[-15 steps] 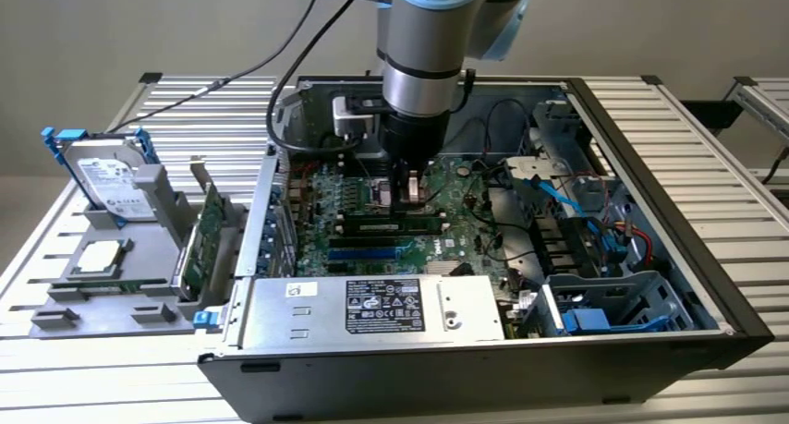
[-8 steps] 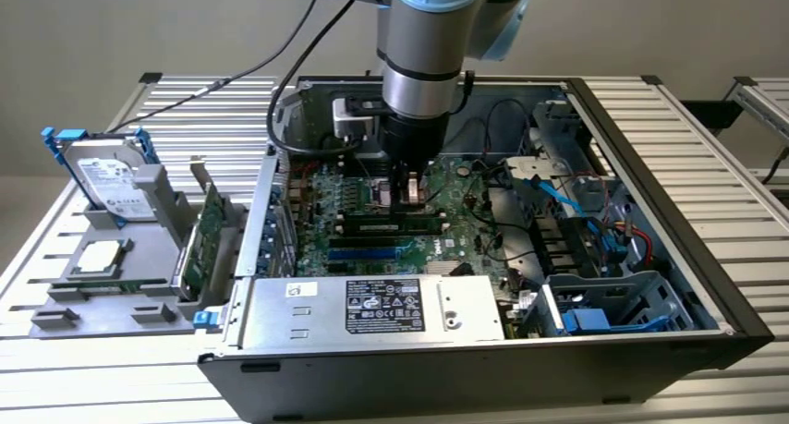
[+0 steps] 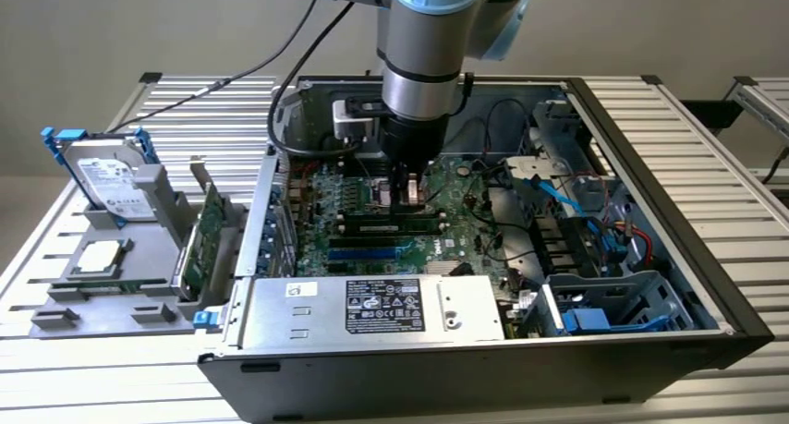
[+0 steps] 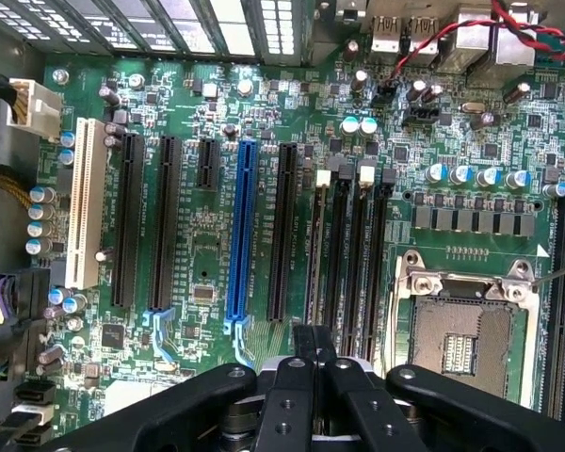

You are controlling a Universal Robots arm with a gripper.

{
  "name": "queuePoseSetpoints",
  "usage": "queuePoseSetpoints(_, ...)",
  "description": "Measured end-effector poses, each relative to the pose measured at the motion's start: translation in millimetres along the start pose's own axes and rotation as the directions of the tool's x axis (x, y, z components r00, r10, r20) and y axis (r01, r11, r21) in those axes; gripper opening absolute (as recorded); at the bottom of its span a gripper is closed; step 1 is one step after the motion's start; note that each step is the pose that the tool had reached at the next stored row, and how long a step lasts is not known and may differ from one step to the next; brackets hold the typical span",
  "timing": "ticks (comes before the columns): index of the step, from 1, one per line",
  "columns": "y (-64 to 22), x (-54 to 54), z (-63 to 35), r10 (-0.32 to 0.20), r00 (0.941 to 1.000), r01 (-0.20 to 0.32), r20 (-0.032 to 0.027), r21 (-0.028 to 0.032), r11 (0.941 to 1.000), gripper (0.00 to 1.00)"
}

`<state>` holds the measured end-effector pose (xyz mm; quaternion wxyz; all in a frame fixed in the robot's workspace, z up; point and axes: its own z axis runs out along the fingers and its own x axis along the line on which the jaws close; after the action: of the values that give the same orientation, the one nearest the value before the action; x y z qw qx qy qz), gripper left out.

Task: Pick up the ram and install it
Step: 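Press down the ram until it locks into place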

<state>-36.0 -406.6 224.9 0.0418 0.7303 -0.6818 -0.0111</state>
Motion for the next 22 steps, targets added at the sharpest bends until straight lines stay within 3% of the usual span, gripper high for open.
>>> queuePoseSetpoints(6, 0.0, -0.2, -1.2, 0.000, 1.0000, 0.000, 0.0013, 0.0009, 1.0000, 0.11)
queuePoseSetpoints(13, 1.4, 0.8, -18.1, 0.000, 1.0000, 0.000, -0.0003, -0.0005, 1.0000, 0.11)
queuePoseSetpoints(22, 1.3, 0.8, -18.1, 0.000, 1.0000, 0.000, -0.0002, -0.0004, 1.0000, 0.11)
